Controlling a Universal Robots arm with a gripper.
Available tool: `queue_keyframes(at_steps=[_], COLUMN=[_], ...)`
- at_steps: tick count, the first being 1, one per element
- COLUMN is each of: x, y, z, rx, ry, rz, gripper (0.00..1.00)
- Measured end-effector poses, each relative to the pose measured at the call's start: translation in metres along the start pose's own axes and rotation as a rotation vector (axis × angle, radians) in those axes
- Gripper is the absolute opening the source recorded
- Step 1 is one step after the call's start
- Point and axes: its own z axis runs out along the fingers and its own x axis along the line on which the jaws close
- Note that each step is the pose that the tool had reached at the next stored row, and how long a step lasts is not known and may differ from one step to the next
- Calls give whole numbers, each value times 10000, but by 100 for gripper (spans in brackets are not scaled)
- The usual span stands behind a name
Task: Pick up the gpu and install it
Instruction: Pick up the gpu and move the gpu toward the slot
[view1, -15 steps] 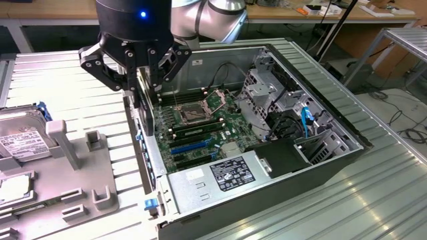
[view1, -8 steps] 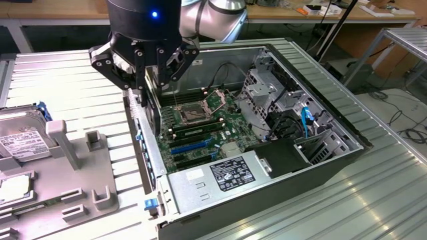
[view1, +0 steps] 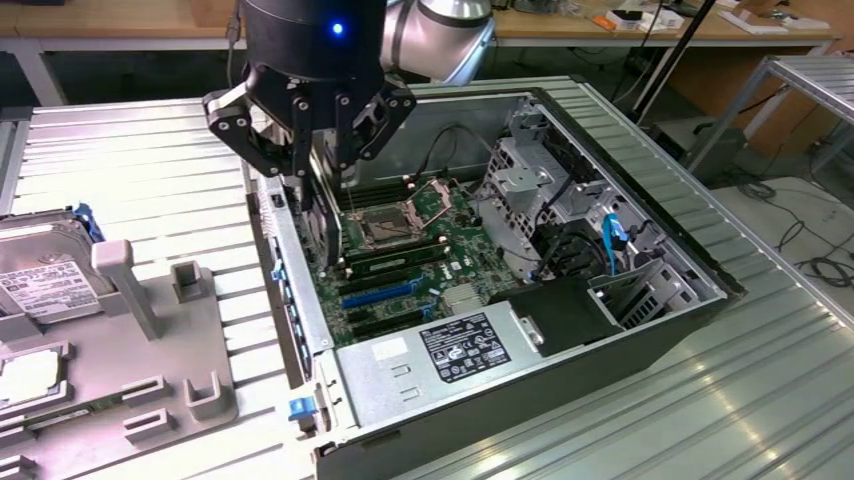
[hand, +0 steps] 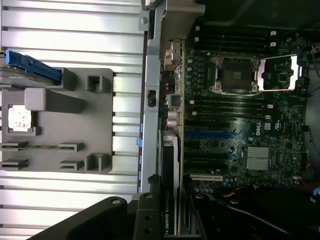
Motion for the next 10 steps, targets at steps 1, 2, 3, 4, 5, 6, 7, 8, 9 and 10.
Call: queue_keyframes(at_steps=[1,2,3,4,5,6,7,8,9,10], x=[-14,-25,-44,-64,-86,-104,-126,-161,-177,-189], y=[-1,-1,-2,-3,-4,-5,-6,-8,-9,-9], z=[0,0,1,1,2,2,2,3,3,3], rx=[1,0,0,0,0,0,0,0,-1,0], ry=[1,0,0,0,0,0,1,0,1,1], rz=[0,0,0,0,0,1,1,0,1,0], gripper=[27,27,27,27,27,27,27,27,27,27])
